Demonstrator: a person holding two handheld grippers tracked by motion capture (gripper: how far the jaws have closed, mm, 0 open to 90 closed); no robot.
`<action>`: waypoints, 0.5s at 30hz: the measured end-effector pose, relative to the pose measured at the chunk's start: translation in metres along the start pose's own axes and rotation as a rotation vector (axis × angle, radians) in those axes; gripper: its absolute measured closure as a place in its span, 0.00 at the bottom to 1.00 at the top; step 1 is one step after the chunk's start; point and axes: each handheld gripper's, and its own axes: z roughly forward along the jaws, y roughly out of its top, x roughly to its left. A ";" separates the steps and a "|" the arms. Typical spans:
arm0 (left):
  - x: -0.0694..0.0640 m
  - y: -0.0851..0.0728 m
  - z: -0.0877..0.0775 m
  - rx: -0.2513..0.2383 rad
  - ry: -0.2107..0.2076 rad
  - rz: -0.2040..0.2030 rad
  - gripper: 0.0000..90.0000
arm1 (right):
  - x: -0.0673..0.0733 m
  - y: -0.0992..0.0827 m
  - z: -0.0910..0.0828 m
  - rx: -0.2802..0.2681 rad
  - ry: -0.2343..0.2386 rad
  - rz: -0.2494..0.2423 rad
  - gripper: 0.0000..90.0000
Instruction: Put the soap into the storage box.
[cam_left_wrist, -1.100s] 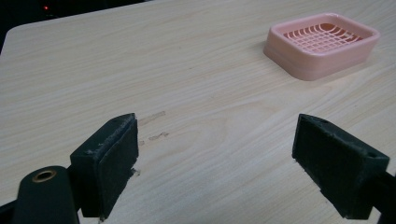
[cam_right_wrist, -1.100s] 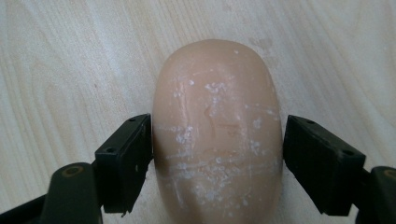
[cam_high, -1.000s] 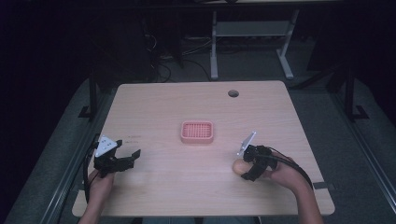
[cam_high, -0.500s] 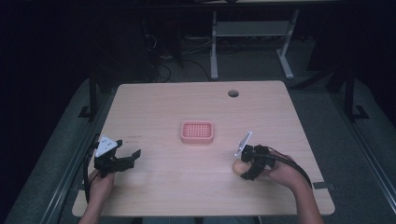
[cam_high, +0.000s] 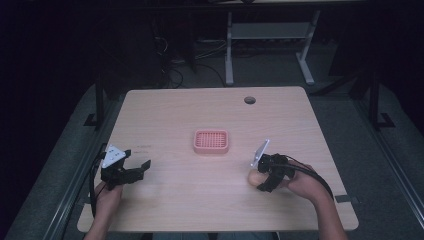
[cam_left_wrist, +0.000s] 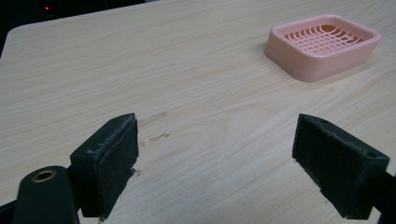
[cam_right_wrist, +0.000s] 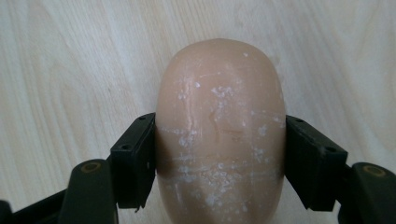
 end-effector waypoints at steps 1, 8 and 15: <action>0.000 0.000 0.000 0.002 0.001 0.002 0.16 | -0.001 0.001 -0.001 -0.005 0.007 0.004 0.35; 0.001 0.000 -0.001 0.002 0.002 0.001 0.16 | -0.005 0.005 -0.003 -0.034 0.020 0.000 0.35; 0.000 0.000 0.000 0.004 -0.001 0.002 0.16 | -0.010 0.012 -0.004 -0.039 0.030 -0.007 0.35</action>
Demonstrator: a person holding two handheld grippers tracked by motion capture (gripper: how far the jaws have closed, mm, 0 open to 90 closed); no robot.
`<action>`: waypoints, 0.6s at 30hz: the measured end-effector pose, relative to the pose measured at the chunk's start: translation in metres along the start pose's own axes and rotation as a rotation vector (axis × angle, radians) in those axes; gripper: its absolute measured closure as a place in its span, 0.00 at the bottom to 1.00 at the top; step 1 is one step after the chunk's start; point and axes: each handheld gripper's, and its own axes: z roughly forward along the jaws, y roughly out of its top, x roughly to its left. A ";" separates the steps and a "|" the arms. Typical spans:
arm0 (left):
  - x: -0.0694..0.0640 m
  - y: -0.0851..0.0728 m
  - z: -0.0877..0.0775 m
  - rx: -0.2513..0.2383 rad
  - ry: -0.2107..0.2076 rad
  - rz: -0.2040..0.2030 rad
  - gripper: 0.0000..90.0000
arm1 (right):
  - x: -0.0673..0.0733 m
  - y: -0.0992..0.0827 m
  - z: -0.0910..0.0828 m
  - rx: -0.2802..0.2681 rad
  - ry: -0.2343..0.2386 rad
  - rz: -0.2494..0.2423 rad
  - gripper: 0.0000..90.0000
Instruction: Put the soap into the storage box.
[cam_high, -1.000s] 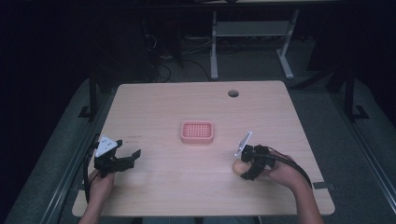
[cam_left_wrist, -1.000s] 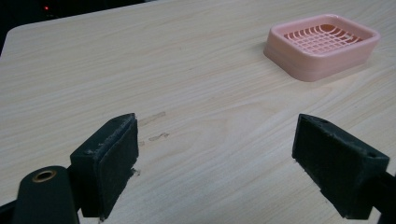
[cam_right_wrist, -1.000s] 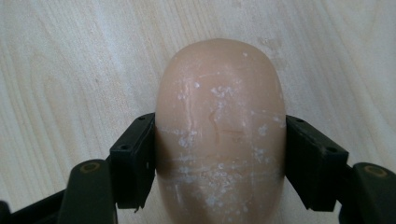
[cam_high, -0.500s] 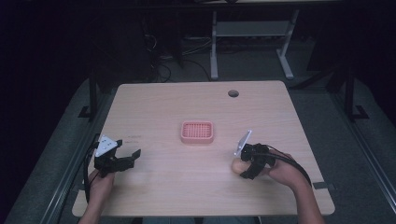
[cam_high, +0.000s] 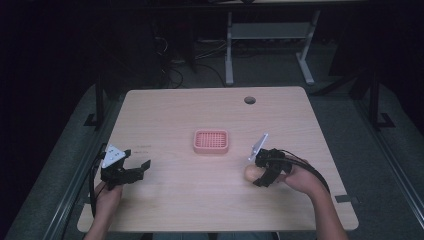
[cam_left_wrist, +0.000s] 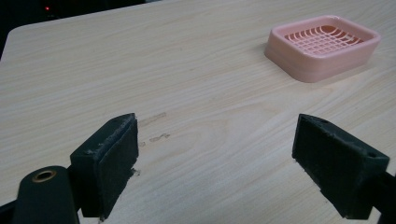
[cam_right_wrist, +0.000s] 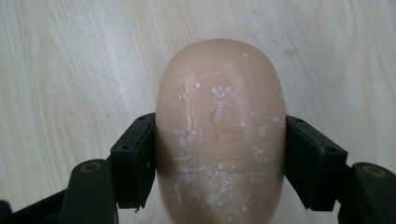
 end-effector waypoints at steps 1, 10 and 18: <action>0.000 0.000 0.000 -0.002 0.000 -0.003 0.16 | -0.001 0.001 0.000 -0.001 0.002 -0.002 0.35; 0.000 0.000 0.000 0.001 -0.001 -0.006 0.16 | -0.008 0.006 -0.003 -0.020 0.008 -0.005 0.35; 0.000 0.000 0.000 -0.001 0.000 -0.008 0.16 | -0.013 0.012 -0.008 -0.031 0.002 -0.008 0.35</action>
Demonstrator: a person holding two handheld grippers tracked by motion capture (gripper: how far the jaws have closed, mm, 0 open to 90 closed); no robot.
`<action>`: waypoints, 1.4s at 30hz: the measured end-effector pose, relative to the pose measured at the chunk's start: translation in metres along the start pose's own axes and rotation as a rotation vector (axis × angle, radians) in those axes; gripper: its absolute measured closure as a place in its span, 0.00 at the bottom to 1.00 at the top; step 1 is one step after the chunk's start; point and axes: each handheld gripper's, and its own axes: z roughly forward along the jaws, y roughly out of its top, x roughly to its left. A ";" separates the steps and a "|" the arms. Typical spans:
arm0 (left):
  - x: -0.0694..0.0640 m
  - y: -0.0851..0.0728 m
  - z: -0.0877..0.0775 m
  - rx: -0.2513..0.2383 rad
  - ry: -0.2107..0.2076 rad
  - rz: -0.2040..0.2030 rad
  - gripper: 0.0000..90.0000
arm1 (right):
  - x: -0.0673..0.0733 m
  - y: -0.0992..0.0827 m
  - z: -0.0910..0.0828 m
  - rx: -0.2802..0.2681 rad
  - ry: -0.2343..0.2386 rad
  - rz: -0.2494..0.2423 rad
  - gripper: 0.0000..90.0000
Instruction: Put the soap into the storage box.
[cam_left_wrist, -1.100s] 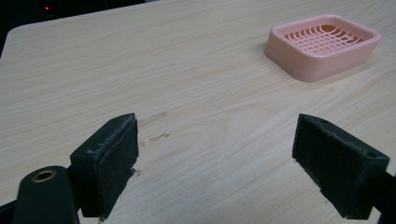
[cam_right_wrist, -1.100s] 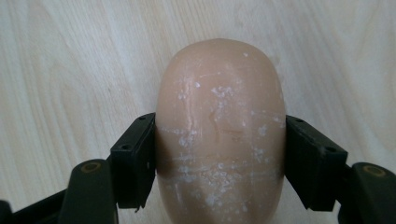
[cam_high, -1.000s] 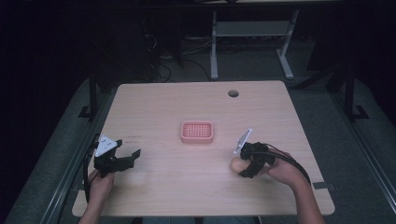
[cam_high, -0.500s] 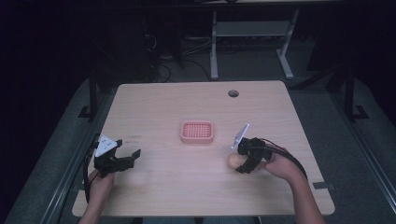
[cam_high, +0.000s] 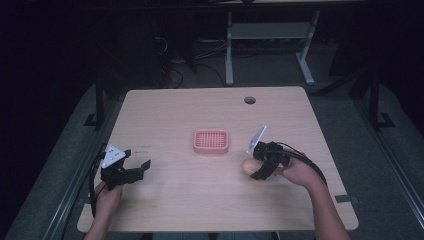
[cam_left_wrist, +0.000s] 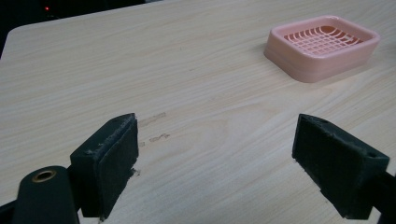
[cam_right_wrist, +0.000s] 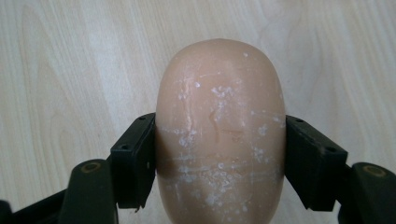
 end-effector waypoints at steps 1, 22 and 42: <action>0.000 0.000 0.000 0.001 0.000 0.001 0.16 | -0.001 0.001 -0.001 -0.005 0.001 0.000 0.35; 0.001 0.000 -0.001 -0.001 -0.001 0.001 0.16 | -0.007 0.030 0.003 -0.007 0.021 -0.051 0.35; 0.001 0.000 -0.001 0.000 -0.002 0.000 0.16 | -0.014 0.050 0.002 -0.019 0.026 -0.080 0.35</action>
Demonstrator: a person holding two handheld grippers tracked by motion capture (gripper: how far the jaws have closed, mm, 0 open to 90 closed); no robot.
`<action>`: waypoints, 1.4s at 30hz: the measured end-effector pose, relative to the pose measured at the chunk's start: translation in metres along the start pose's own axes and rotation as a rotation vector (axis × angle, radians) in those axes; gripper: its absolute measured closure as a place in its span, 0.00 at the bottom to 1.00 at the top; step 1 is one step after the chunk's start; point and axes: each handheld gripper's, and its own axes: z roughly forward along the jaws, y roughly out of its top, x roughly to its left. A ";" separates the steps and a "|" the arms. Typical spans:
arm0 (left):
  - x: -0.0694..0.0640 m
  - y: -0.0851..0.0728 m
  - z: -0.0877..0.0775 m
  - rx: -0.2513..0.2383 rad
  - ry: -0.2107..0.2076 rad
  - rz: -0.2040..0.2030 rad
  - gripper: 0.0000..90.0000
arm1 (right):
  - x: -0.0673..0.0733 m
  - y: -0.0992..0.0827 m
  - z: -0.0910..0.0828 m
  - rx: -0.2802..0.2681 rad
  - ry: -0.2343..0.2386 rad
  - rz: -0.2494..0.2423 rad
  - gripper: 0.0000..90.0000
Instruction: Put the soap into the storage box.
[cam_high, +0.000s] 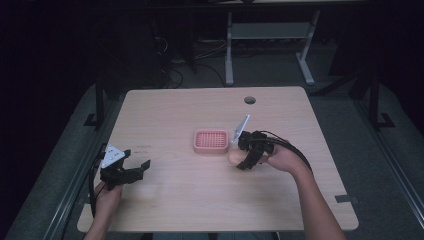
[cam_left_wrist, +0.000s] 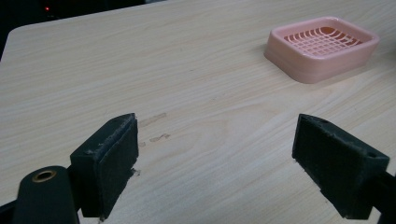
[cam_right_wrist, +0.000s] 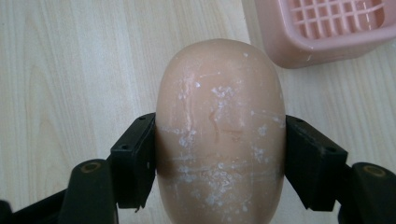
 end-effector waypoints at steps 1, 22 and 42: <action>0.000 0.000 0.000 -0.001 0.000 -0.001 0.16 | 0.000 0.001 0.000 0.003 0.000 -0.001 0.35; -0.001 0.000 0.000 -0.005 -0.002 -0.004 0.16 | -0.011 0.022 0.004 -0.023 0.026 -0.021 0.35; -0.001 0.000 0.000 -0.004 -0.002 -0.002 0.16 | -0.027 0.046 0.008 -0.008 0.041 -0.034 0.35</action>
